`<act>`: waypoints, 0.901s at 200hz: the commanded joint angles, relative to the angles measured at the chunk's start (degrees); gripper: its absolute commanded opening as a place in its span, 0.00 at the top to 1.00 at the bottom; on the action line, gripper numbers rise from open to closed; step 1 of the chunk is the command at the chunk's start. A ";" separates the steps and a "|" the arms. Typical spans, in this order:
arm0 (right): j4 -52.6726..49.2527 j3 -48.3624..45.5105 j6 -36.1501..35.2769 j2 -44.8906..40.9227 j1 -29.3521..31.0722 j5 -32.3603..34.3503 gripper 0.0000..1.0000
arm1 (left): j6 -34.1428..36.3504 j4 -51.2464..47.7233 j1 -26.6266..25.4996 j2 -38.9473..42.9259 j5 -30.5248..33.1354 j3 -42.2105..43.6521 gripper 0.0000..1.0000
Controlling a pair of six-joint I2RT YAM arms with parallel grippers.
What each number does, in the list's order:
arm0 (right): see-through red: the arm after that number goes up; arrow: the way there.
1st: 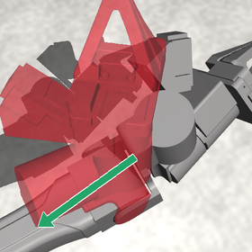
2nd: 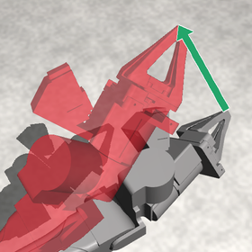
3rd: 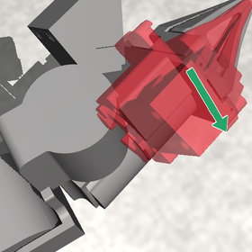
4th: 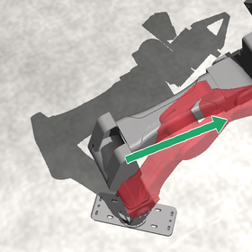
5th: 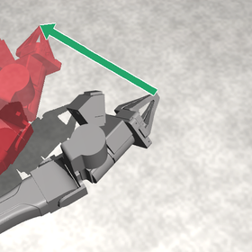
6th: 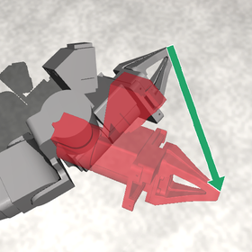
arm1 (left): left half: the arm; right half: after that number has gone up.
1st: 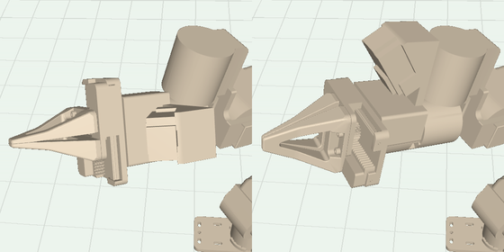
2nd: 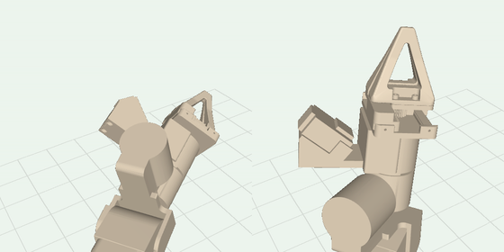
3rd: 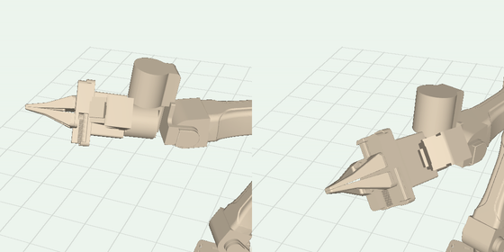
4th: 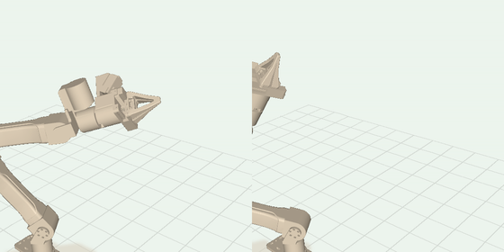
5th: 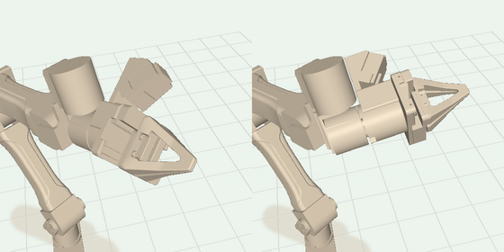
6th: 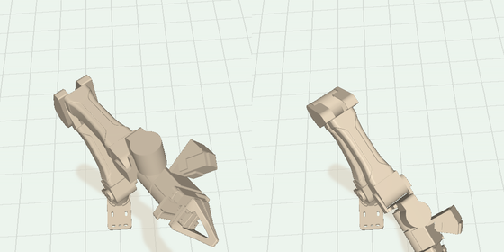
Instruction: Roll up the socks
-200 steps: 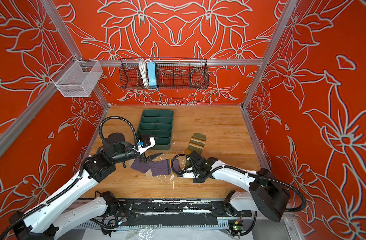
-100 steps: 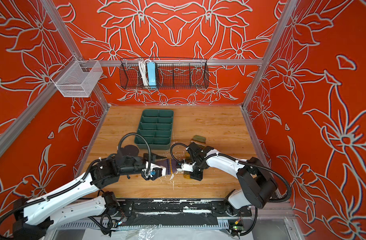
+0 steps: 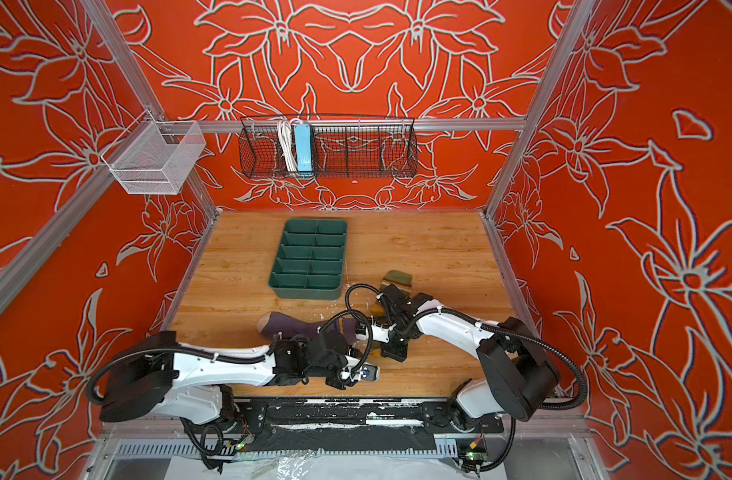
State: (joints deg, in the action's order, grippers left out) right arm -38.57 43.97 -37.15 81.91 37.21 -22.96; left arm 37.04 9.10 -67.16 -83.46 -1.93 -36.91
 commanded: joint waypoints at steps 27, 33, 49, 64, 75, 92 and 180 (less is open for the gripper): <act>0.07 -0.36 0.64 -1.14 -0.12 -2.12 1.00 | -5.30 19.46 -0.24 -9.09 15.79 -0.48 0.51; 0.07 -0.29 0.76 -1.22 -0.12 -2.24 1.00 | -5.41 20.72 -0.25 -10.32 16.62 -0.73 0.50; -0.11 -0.39 0.76 -1.39 -0.13 -2.40 1.00 | -5.32 22.99 -0.17 -12.67 17.04 -1.06 0.50; -0.01 -0.61 0.70 -1.82 -0.12 -2.09 1.00 | -5.58 22.50 -0.26 -13.87 15.80 -1.83 0.51; 0.07 -0.76 0.67 -2.04 -0.12 -1.83 1.00 | -6.12 22.34 -0.22 -14.12 14.98 -2.27 0.56; 1.08 -1.42 1.11 -2.59 -0.12 -0.06 1.00 | -7.69 21.66 -0.22 -12.24 14.94 -1.63 0.59; -7.19 5.78 -0.55 -8.22 -0.94 8.66 0.50 | -6.88 3.66 -0.17 17.87 14.24 3.52 0.29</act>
State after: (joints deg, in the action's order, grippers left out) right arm -38.09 45.54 -35.03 77.80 37.08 -18.46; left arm 29.71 18.22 -67.88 -73.80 9.63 -33.12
